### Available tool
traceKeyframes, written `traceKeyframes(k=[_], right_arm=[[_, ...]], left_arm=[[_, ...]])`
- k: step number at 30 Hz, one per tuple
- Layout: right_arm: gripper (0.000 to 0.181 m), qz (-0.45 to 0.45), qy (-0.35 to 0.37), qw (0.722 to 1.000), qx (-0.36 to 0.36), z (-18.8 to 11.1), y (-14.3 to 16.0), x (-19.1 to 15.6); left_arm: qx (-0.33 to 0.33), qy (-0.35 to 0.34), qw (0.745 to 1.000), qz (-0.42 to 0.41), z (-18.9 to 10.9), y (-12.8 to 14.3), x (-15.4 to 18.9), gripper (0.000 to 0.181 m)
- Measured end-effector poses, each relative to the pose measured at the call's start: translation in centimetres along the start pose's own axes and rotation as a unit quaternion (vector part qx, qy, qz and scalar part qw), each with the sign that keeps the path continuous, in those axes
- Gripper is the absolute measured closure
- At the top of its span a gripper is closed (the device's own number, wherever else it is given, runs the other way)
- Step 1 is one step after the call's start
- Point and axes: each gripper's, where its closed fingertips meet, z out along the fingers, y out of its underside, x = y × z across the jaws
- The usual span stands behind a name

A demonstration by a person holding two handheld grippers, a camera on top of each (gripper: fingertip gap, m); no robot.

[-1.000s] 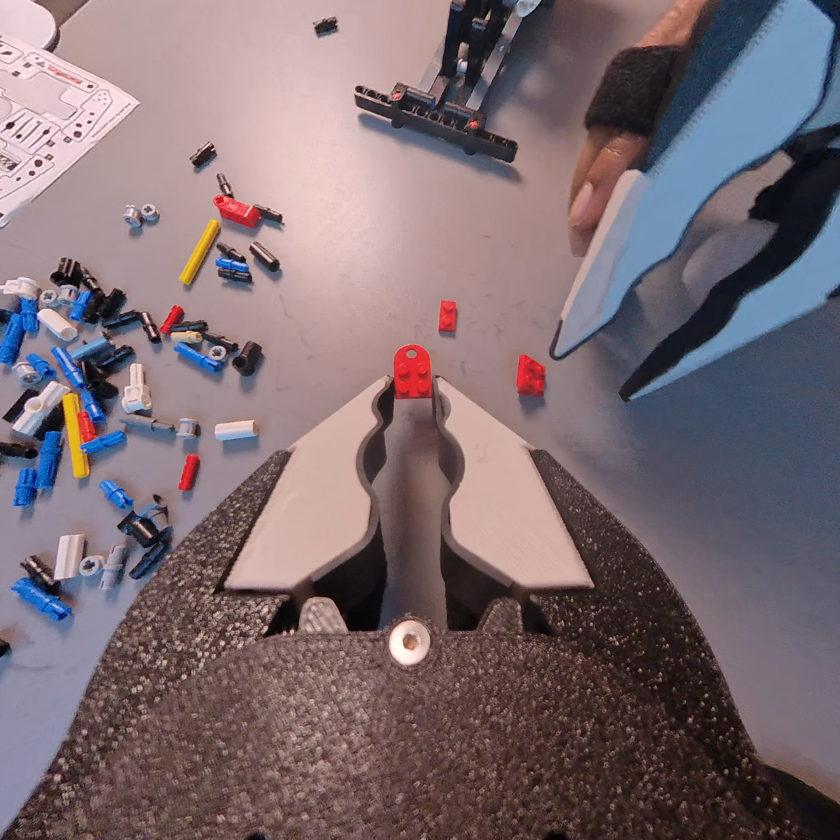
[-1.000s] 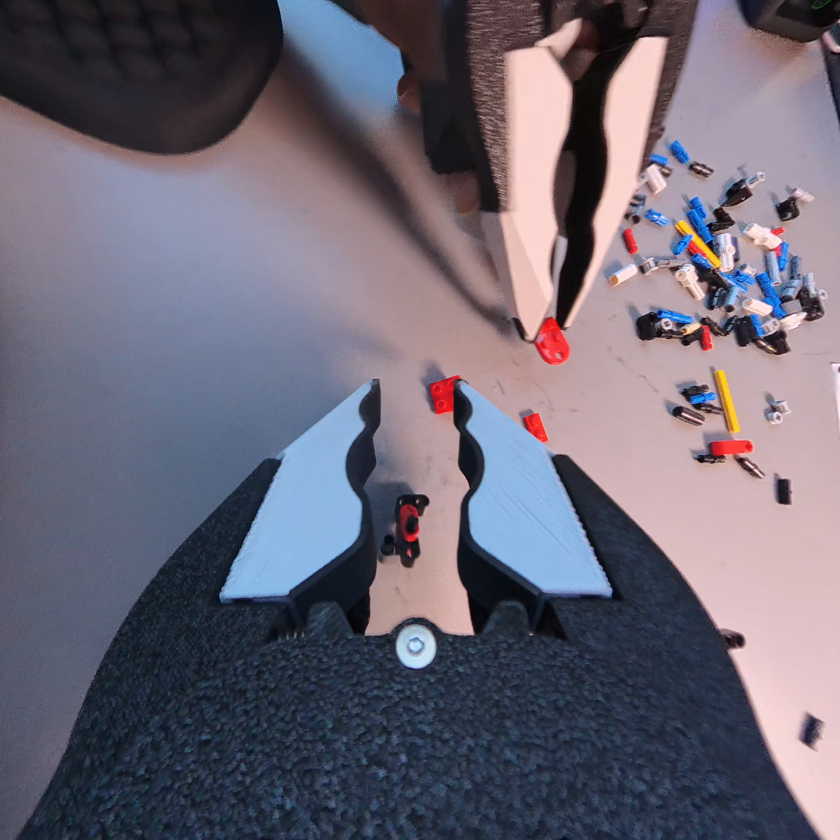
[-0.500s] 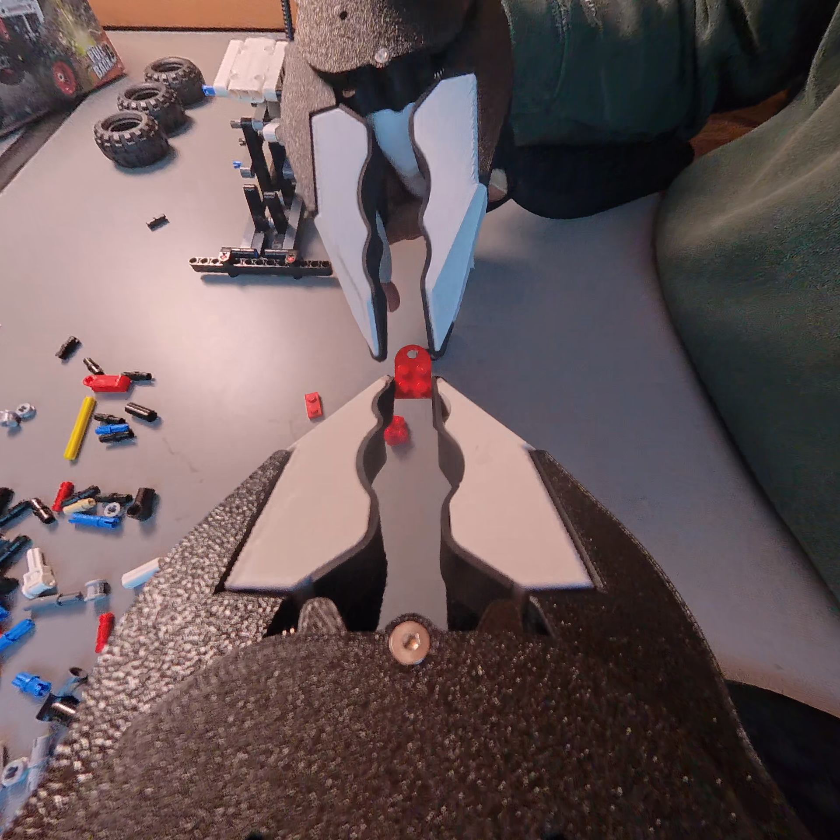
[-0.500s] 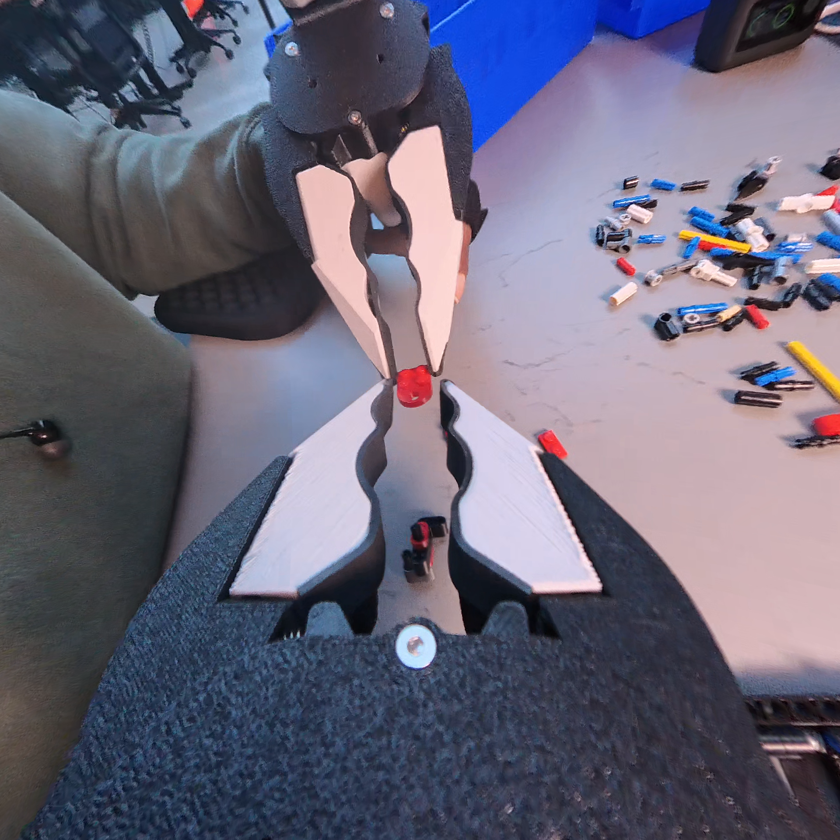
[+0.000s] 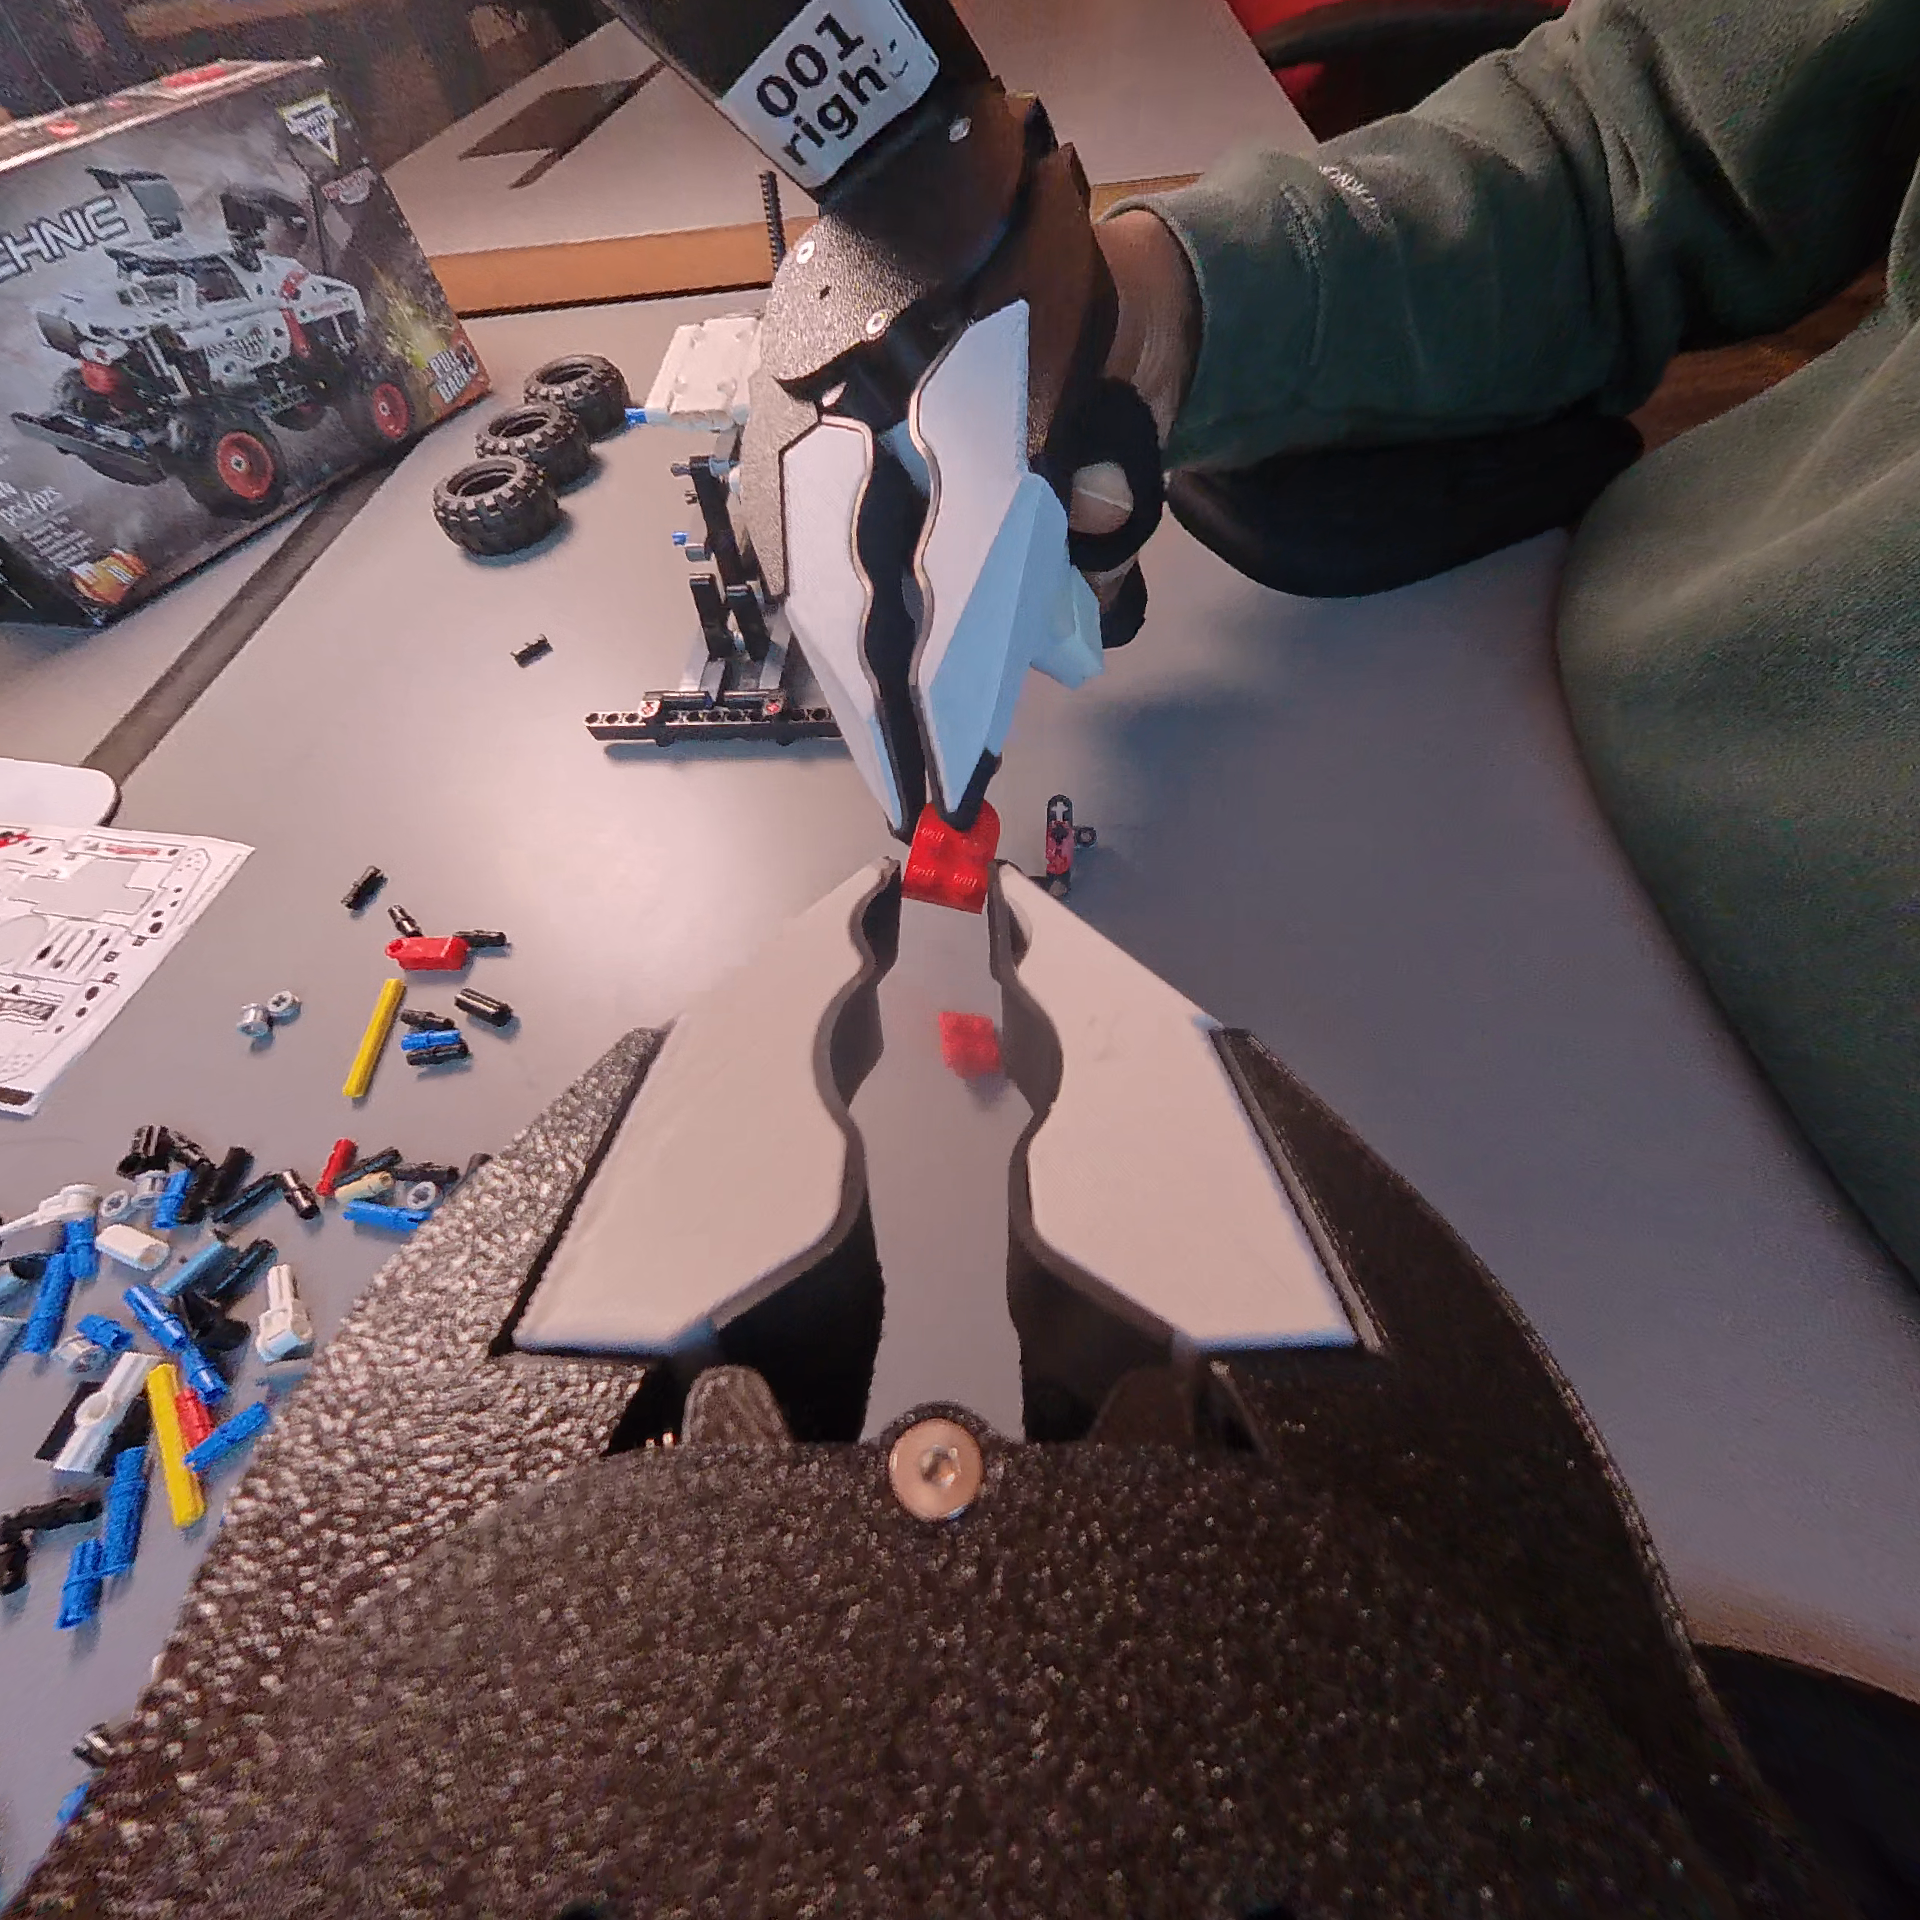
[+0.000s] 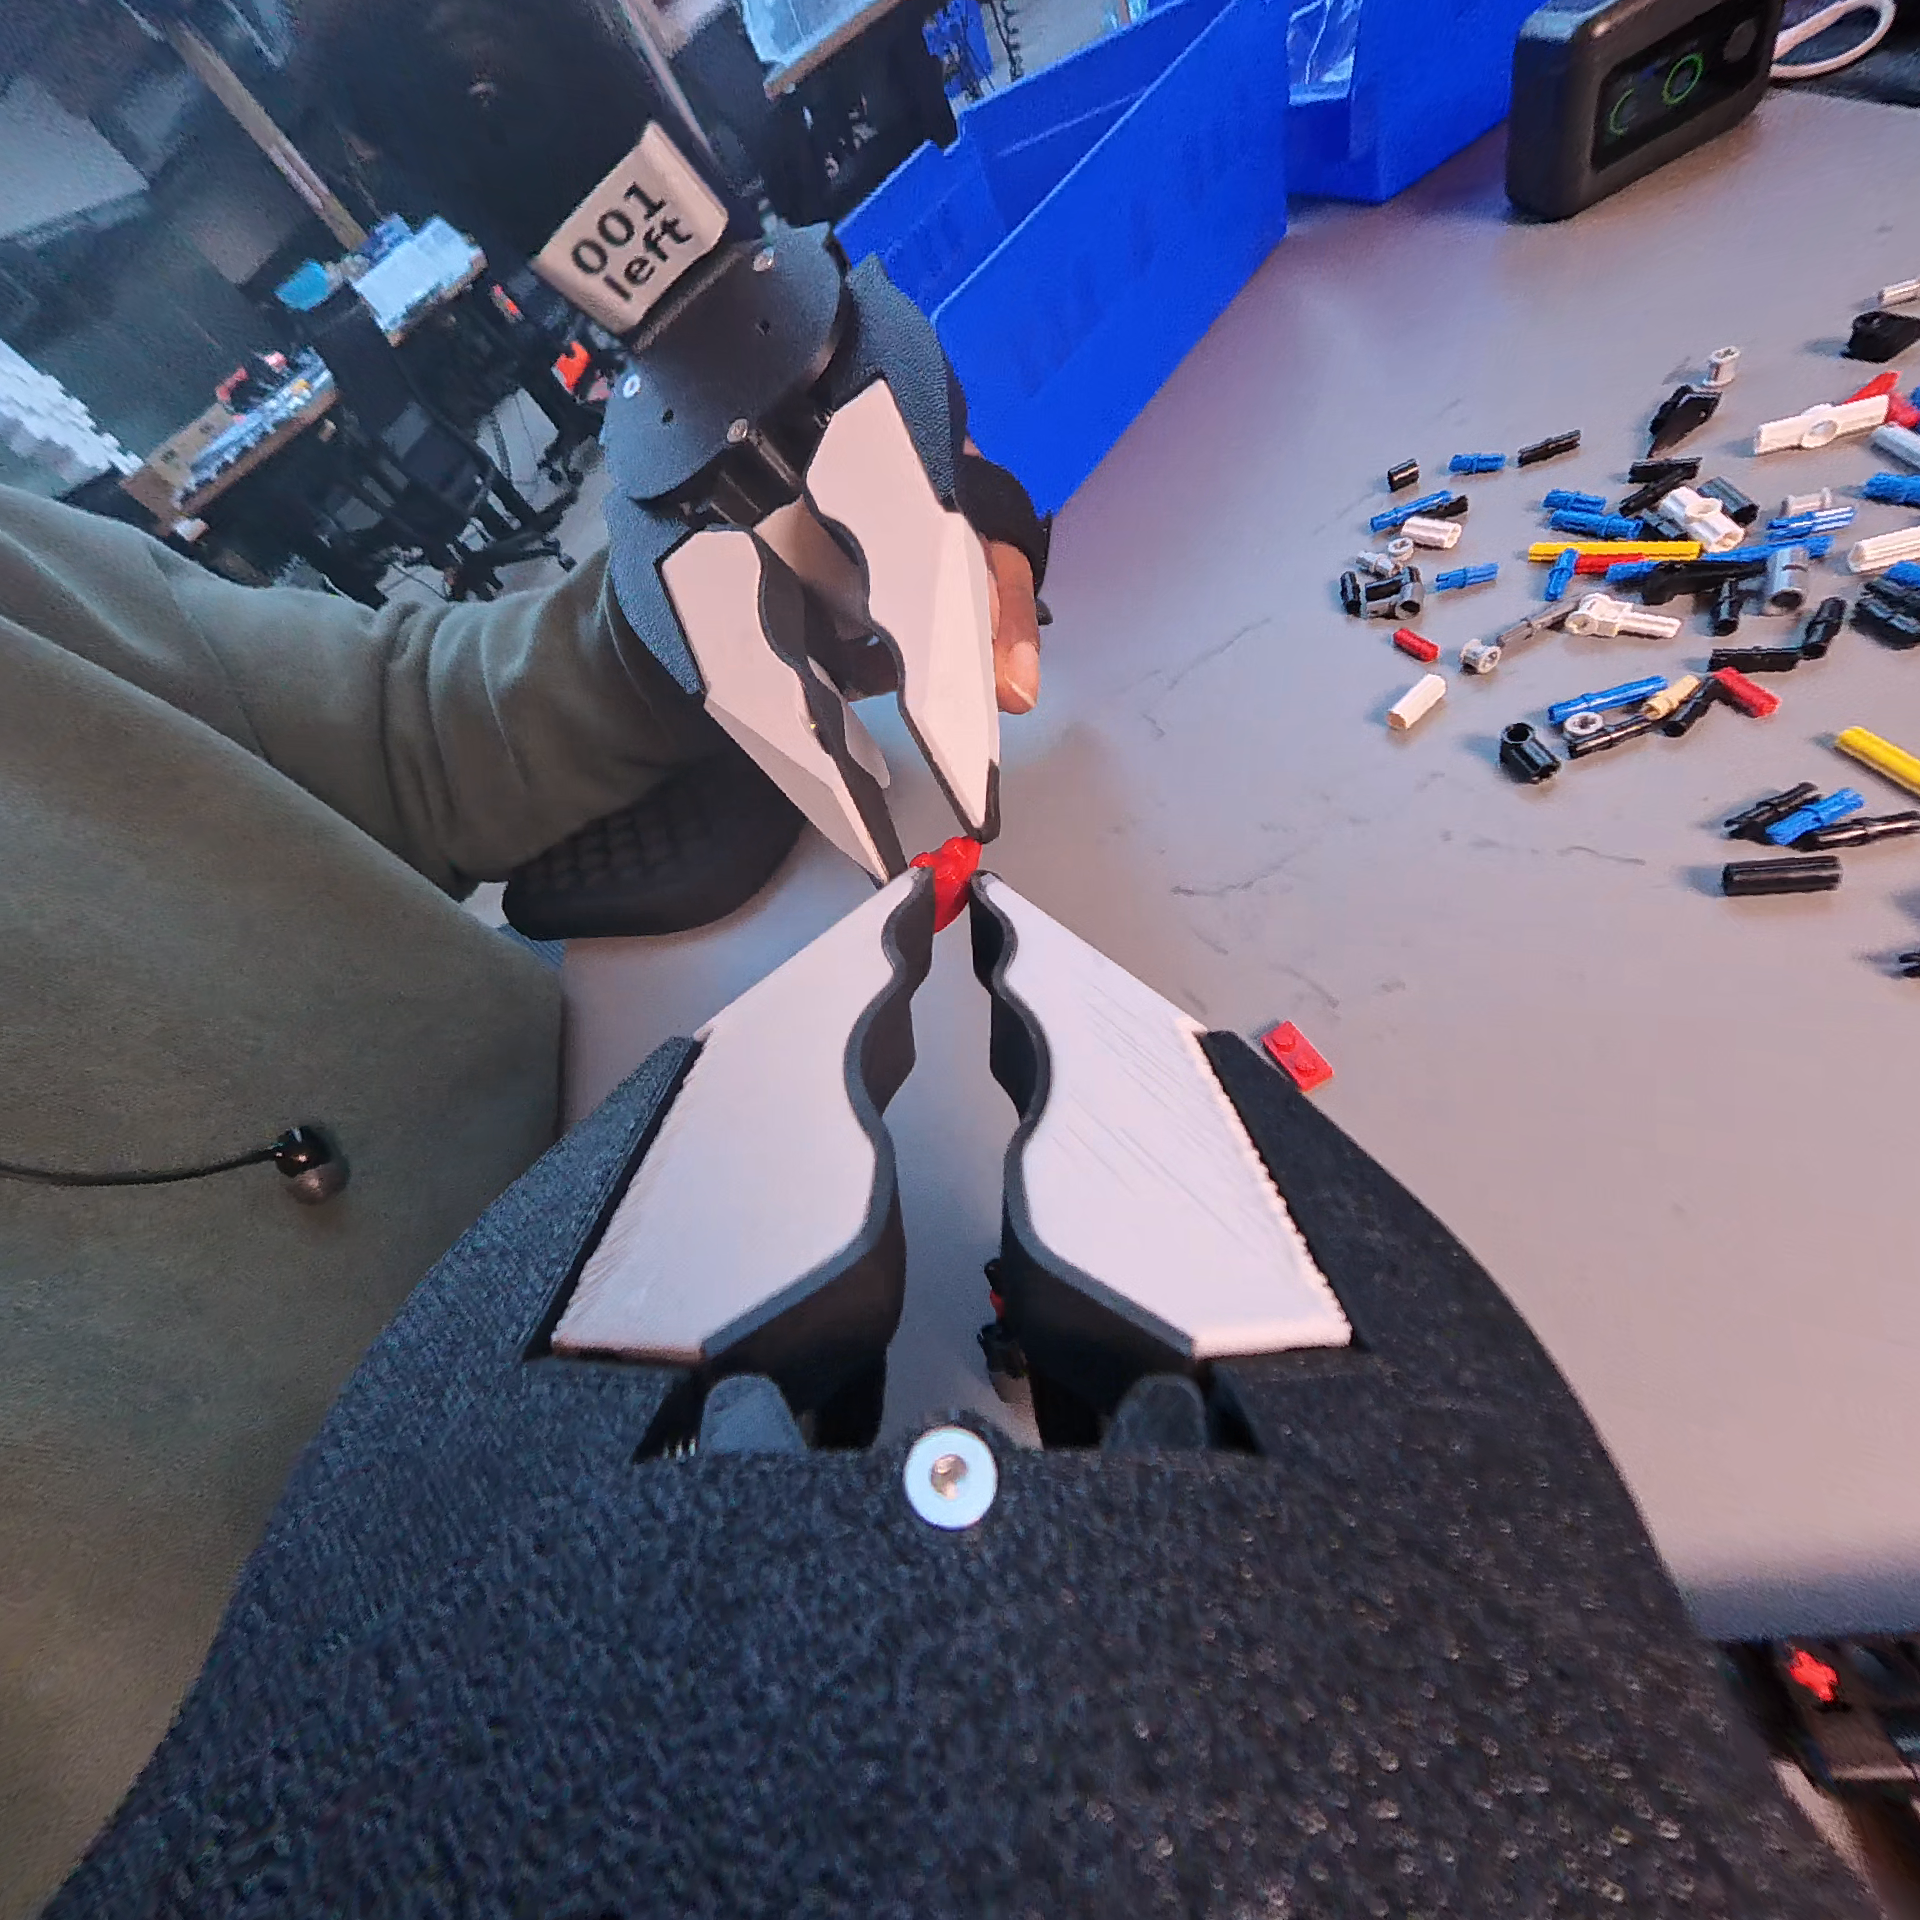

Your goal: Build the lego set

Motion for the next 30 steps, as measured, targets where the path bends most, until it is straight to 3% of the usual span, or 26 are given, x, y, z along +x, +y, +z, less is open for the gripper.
traceKeyframes(k=[4, 9, 12, 17, 19, 24, 28, 30], right_arm=[[0.178, 0.028, -0.017, 0.998, 0.052, -0.6, -1.6, 0.0], [0.178, 0.032, 0.011, 0.988, 0.153, -2.0, -4.6, 0.9], [0.178, 0.023, 0.025, 0.976, 0.214, -3.0, -6.2, 1.0], [0.178, -0.035, 0.048, 0.959, 0.275, -3.4, -7.6, -0.4], [0.178, -0.055, 0.052, 0.955, 0.285, -3.4, -7.8, -1.0], [0.178, -0.098, 0.062, 0.954, 0.275, -2.6, -7.5, -1.8], [0.178, -0.121, 0.077, 0.96, 0.241, -2.0, -6.8, -1.5], [0.178, -0.128, 0.085, 0.971, 0.181, -1.5, -5.8, -0.9]], left_arm=[[0.03, -0.027, 0.999, -0.007, -0.5, -1.0, -0.9, 0.163], [0.116, -0.035, 0.986, -0.118, -2.2, -2.5, -3.3, 0.157], [0.174, 0.002, 0.961, -0.216, -3.2, -3.6, -4.0, 0.156], [0.277, 0.089, 0.893, -0.343, -3.6, -6.2, -3.9, 0.159], [0.299, 0.113, 0.876, -0.36, -3.5, -7.0, -3.6, 0.165], [0.315, 0.135, 0.865, -0.366, -3.4, -7.9, -2.9, 0.177], [0.297, 0.121, 0.877, -0.359, -3.4, -7.3, -3.1, 0.177], [0.266, 0.106, 0.893, -0.348, -3.3, -6.5, -3.2, 0.177]])
